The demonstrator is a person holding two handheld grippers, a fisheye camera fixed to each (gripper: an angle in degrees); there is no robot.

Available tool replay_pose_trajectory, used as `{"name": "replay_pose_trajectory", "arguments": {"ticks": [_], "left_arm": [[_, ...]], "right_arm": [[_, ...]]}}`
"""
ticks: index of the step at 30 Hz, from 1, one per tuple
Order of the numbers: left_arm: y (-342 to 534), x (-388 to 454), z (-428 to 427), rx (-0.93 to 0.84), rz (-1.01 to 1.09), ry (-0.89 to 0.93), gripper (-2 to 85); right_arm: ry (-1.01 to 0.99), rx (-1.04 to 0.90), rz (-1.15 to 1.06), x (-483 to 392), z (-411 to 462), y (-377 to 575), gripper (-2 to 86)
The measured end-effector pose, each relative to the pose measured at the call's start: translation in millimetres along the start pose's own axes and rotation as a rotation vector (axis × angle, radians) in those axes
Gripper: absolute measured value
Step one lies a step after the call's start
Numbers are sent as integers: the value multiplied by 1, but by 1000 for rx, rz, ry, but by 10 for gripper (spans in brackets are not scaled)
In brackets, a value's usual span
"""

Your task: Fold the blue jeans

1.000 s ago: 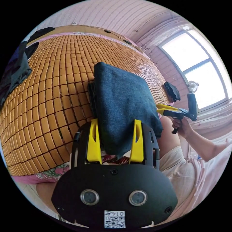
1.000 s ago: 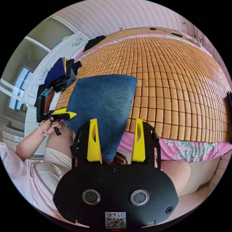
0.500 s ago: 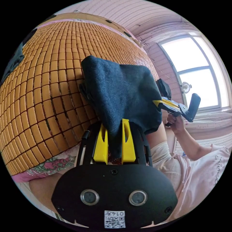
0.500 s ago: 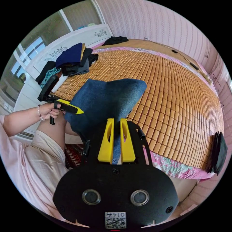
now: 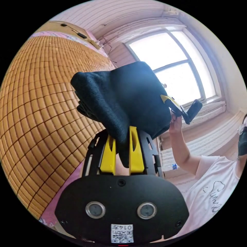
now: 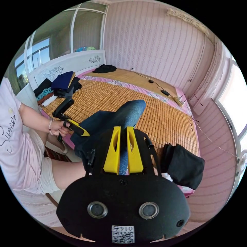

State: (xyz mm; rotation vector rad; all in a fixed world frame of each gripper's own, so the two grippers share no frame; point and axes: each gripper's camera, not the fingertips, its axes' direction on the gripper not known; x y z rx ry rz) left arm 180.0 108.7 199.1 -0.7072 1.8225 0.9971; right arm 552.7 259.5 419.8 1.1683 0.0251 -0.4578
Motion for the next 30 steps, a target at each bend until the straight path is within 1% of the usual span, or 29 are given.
{"name": "replay_pose_trajectory", "arguments": {"ticks": [2, 3, 5, 6, 7, 8, 9, 10, 11, 13, 15, 17, 18, 19, 20, 21, 22, 23, 24, 26, 27, 28, 29, 30], "left_arm": [[-44, 50, 46, 10, 142, 63, 86], [-55, 65, 59, 2, 195, 69, 89], [-97, 103, 112, -54, 344, 111, 91], [-105, 106, 123, -80, 348, 124, 87], [-118, 105, 143, -146, 317, 143, 78], [-123, 101, 155, -205, 291, 152, 67], [-121, 99, 157, -218, 285, 146, 62], [-110, 98, 154, -221, 306, 118, 52], [-93, 97, 145, -234, 339, 75, 50], [-61, 90, 123, -271, 351, 20, 45], [-24, 78, 87, -283, 323, -18, 39], [34, 66, 23, -260, 261, -112, 23], [50, 66, 5, -252, 250, -154, 19], [82, 71, -27, -246, 254, -261, 13], [116, 83, -57, -238, 284, -414, 8], [132, 89, -70, -226, 303, -494, 6], [165, 102, -96, -194, 323, -631, 2], [194, 113, -121, -163, 310, -714, -1], [207, 118, -132, -148, 295, -737, -1], [257, 135, -175, -47, 202, -757, -4], [269, 140, -184, -12, 188, -754, -5], [295, 152, -202, 62, 180, -759, -8], [320, 166, -219, 139, 190, -787, -9], [333, 173, -227, 183, 192, -814, -9]], "right_arm": [[125, 3, 61, 55, -38, 13, 47], [163, -7, 79, 70, -45, 16, 50], [342, -125, 192, 130, -57, 27, 58], [401, -154, 229, 144, -55, 31, 57], [518, -219, 335, 171, -45, 42, 54], [592, -275, 490, 196, -26, 58, 42], [591, -309, 571, 206, -13, 68, 37], [500, -340, 695, 215, 19, 89, 24], [303, -322, 750, 210, 54, 110, 14], [121, -332, 746, 187, 107, 132, 7], [186, -326, 717, 163, 133, 140, 2], [247, -267, 713, 146, 136, 140, 0], [264, -266, 715, 141, 136, 139, -1], [330, -242, 722, 124, 131, 137, -1], [391, -165, 709, 94, 123, 135, -2], [396, -127, 693, 76, 120, 134, -3], [360, -68, 656, 35, 119, 134, -4], [287, -37, 591, -11, 124, 136, -5], [250, -35, 553, -35, 129, 136, -6], [150, -115, 433, -120, 157, 136, -8], [135, -138, 425, -137, 163, 135, -9], [101, -137, 464, -166, 171, 132, -9], [5, -97, 486, -191, 177, 123, -9], [-71, -76, 464, -205, 180, 117, -9]]}}
